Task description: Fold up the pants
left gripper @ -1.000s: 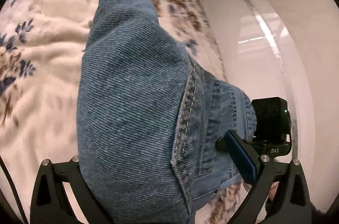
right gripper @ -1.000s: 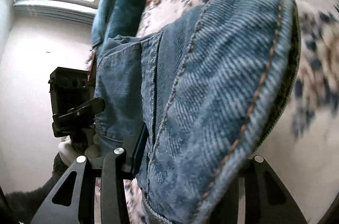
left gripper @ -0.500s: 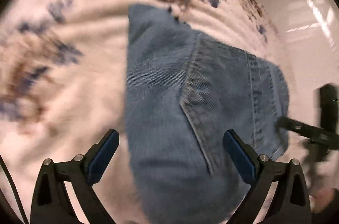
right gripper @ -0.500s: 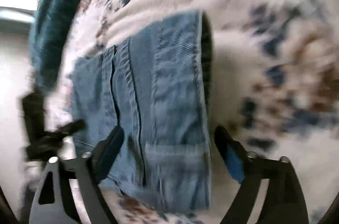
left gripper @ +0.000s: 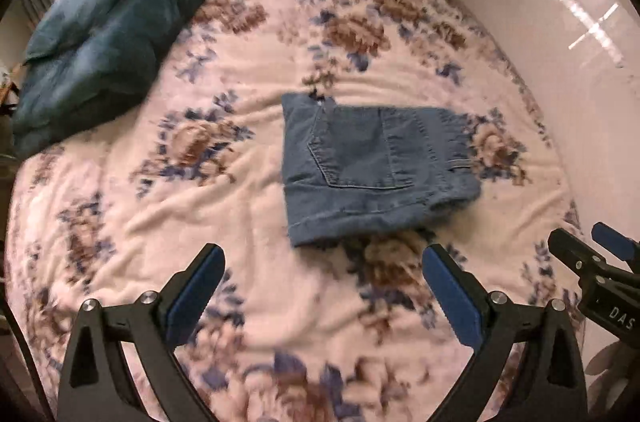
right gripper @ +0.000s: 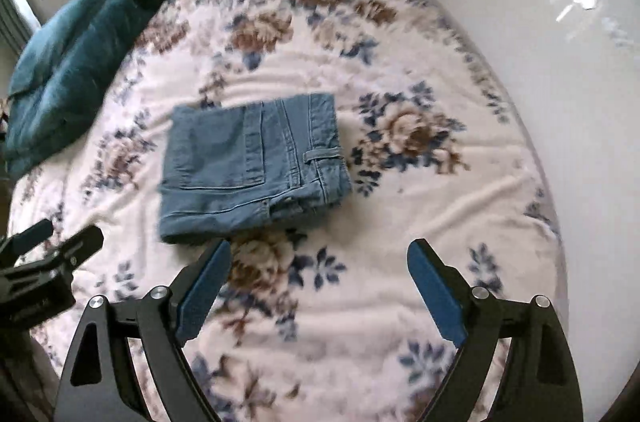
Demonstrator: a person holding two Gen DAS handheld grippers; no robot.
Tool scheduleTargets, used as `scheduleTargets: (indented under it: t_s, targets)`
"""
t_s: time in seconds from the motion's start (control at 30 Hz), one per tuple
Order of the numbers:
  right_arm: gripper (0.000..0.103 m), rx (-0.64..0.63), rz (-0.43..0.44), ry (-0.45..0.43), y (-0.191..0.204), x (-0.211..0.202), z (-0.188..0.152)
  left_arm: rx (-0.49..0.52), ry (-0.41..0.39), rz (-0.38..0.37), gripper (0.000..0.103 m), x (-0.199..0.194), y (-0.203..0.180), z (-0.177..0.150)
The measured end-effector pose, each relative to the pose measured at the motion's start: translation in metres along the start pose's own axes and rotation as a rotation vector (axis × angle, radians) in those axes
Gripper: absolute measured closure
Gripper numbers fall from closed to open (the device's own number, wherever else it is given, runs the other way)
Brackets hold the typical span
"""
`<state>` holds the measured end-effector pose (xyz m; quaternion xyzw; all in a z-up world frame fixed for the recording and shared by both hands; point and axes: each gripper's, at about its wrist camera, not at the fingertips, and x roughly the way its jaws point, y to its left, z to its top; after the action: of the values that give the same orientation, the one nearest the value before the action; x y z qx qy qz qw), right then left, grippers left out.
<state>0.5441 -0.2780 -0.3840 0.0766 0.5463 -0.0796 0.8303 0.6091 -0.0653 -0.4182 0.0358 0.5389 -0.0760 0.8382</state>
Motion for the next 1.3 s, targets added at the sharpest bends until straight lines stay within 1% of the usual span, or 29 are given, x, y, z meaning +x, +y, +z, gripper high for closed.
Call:
scheduleTargets:
  t_s: [0.07, 0.1, 0.13, 0.23, 0.3, 0.33, 0.37, 0.43, 0.47, 0.53, 0.57, 0.63, 0.7, 0.73, 0.8, 0.93, 1.1, 1.13, 1.3]
  targets:
    - [0.011, -0.001, -0.013, -0.027, 0.003, -0.037, -0.007, 0.004, -0.022, -0.002, 0.002, -0.039, -0.005, -0.007]
    - [0.011, -0.005, -0.019, -0.038, 0.003, -0.062, -0.013, 0.006, -0.034, 0.002, 0.002, -0.056, -0.006, -0.010]
    - [0.011, -0.014, -0.022, -0.051, 0.004, -0.089, -0.019, 0.009, -0.051, -0.001, 0.002, -0.083, -0.008, -0.016]
    - [0.011, -0.038, -0.046, -0.096, 0.002, -0.158, -0.037, 0.000, -0.087, -0.004, 0.002, -0.143, -0.011, -0.029]
    - [0.011, -0.039, -0.034, -0.116, 0.000, -0.207, -0.050, -0.003, -0.105, -0.009, 0.002, -0.177, -0.013, -0.037]
    - [0.011, -0.040, -0.030, -0.126, 0.000, -0.226, -0.055, -0.006, -0.122, -0.005, 0.002, -0.201, -0.014, -0.043]
    - [0.011, -0.046, -0.027, -0.142, 0.001, -0.255, -0.062, -0.006, -0.130, -0.004, 0.002, -0.216, -0.016, -0.047]
    - [0.011, -0.052, -0.025, -0.167, 0.001, -0.291, -0.072, -0.002, -0.150, -0.006, 0.002, -0.249, -0.018, -0.058]
    - [0.011, -0.056, -0.014, -0.186, 0.002, -0.319, -0.079, -0.003, -0.161, 0.000, 0.002, -0.272, -0.019, -0.067]
    - [0.011, -0.061, -0.007, -0.212, 0.002, -0.355, -0.089, -0.001, -0.173, 0.000, 0.002, -0.298, -0.020, -0.078]
    - [0.011, -0.061, 0.001, -0.234, 0.002, -0.381, -0.098, -0.002, -0.190, 0.007, 0.002, -0.317, -0.020, -0.085]
    - [0.011, -0.070, 0.007, -0.263, 0.003, -0.415, -0.111, 0.007, -0.216, 0.019, 0.002, -0.346, -0.021, -0.097]
    - [0.011, -0.071, 0.013, -0.269, 0.001, -0.445, -0.125, 0.002, -0.233, 0.025, 0.002, -0.373, -0.020, -0.109]
    - [0.011, -0.069, 0.020, -0.267, 0.000, -0.452, -0.129, 0.000, -0.239, 0.027, 0.002, -0.384, -0.021, -0.115]
    - [0.011, -0.072, 0.038, -0.269, -0.001, -0.479, -0.144, -0.006, -0.251, 0.028, 0.002, -0.404, -0.019, -0.125]
    - [0.011, -0.089, 0.045, -0.285, 0.000, -0.519, -0.169, -0.014, -0.274, 0.031, 0.002, -0.436, -0.019, -0.139]
    - [0.010, -0.093, 0.059, -0.306, 0.001, -0.561, -0.192, -0.008, -0.292, 0.045, 0.002, -0.465, -0.022, -0.152]
    - [0.006, -0.096, 0.058, -0.313, 0.001, -0.568, -0.196, -0.004, -0.294, 0.037, 0.002, -0.470, -0.023, -0.154]
    - [0.006, -0.097, 0.050, -0.324, 0.001, -0.591, -0.204, -0.008, -0.297, 0.029, 0.002, -0.486, -0.025, -0.165]
